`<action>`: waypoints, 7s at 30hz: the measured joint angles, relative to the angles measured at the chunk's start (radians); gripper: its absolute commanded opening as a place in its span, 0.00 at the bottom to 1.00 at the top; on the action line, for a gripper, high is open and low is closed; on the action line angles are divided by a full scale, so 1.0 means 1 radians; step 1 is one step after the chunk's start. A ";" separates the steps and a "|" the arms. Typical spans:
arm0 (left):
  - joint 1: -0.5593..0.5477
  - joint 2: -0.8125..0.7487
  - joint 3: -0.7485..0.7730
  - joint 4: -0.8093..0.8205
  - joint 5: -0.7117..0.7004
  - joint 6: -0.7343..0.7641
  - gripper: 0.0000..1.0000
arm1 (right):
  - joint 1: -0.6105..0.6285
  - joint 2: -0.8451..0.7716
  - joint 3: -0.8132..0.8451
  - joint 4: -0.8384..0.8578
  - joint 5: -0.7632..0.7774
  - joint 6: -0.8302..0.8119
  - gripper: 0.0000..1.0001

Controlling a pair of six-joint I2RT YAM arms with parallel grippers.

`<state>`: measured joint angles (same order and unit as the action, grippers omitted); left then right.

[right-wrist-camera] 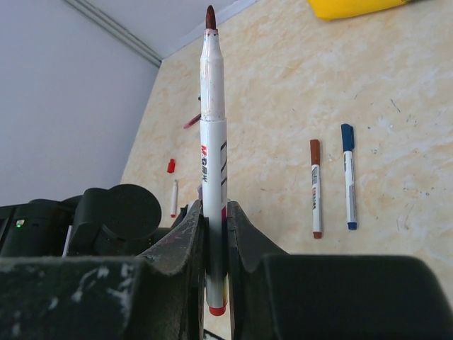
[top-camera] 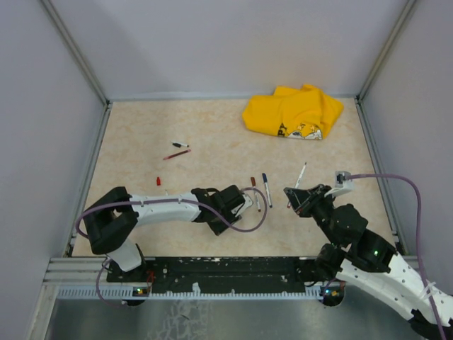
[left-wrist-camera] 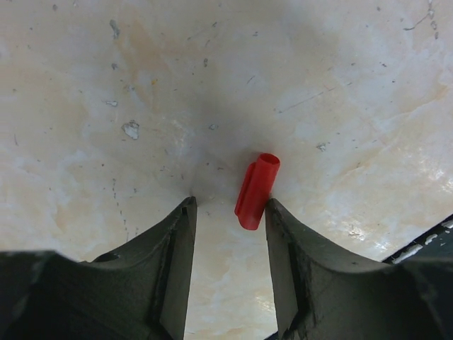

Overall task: Insert the pens into the pen caps
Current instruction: Place the pen cap at the center of the board, then insert the pen cap onto the pen.

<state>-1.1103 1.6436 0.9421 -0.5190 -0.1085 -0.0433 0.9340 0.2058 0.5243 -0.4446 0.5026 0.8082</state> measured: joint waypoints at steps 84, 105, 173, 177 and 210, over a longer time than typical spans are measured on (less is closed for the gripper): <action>0.118 -0.076 0.108 -0.065 -0.171 -0.631 0.46 | 0.000 0.006 -0.014 0.010 -0.014 0.010 0.00; 0.118 0.053 0.110 -0.050 -0.099 -0.698 0.44 | 0.000 0.008 -0.029 0.004 -0.014 0.024 0.00; 0.095 0.134 0.166 -0.106 -0.100 -0.681 0.32 | 0.000 0.024 -0.040 0.009 -0.022 0.033 0.00; 0.095 0.143 0.179 -0.103 -0.100 -0.676 0.27 | 0.000 0.024 -0.040 0.009 -0.022 0.033 0.00; 0.095 -0.386 0.008 0.147 -0.113 -0.592 0.18 | 0.000 0.200 -0.036 0.057 -0.127 -0.042 0.00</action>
<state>-1.0149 1.2579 0.9497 -0.3717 -0.2214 -0.6357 0.9340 0.4053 0.4881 -0.3874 0.3752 0.7658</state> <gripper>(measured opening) 0.181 0.120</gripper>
